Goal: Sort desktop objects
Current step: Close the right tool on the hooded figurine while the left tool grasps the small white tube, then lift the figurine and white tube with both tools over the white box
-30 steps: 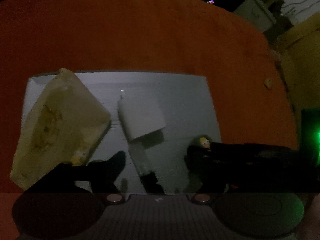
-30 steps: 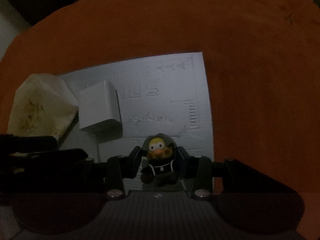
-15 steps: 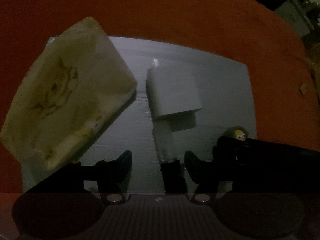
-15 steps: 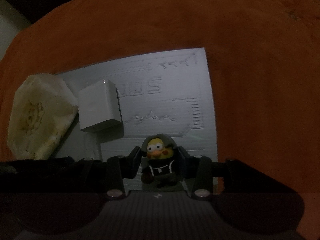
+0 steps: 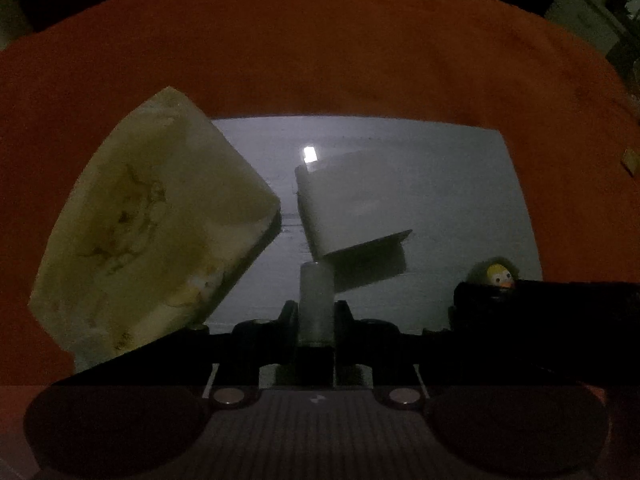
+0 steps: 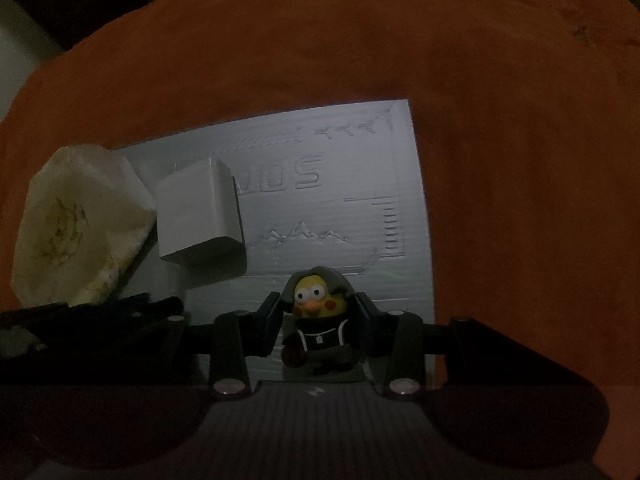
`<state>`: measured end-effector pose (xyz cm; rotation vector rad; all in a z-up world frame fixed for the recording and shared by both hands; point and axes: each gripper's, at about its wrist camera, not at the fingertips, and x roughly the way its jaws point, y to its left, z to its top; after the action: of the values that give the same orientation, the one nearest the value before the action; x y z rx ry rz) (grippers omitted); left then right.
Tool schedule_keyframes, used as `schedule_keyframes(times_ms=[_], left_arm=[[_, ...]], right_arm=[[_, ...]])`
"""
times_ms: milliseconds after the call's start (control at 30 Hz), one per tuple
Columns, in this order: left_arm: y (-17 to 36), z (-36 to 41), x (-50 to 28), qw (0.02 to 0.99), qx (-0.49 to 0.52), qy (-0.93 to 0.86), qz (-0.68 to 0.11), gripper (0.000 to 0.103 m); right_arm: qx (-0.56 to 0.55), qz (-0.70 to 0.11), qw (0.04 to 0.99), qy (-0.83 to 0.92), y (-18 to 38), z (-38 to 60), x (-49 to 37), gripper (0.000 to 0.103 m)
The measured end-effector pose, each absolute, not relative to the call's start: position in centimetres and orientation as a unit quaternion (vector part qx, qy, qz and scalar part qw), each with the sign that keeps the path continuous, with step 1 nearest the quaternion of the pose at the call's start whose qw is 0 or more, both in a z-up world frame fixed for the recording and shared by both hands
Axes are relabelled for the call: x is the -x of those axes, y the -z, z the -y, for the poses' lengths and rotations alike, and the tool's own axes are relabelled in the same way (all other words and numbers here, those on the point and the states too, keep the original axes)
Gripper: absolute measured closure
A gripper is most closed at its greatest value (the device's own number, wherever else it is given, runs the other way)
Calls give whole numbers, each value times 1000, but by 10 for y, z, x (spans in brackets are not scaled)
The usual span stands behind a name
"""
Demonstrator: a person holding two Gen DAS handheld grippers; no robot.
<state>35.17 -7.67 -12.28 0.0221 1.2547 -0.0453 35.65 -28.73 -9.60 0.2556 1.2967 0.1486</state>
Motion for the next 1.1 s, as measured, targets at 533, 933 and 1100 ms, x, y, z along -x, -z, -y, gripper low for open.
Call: schedule_keyframes(times_ms=[533,933,1100], left_arm=[[126,58,-355,801,-17,31,-598,85],[124,60,-347,807,-50,49,-586,87],[102,52,-359,817,-17,48,-575,87]], right_arm=[[-103,-622,773,-72,93,280,-364,38],[-41,-595,799,-81,86,267,-359,60],[-105,-589,796,-93,75,284,-356,60]])
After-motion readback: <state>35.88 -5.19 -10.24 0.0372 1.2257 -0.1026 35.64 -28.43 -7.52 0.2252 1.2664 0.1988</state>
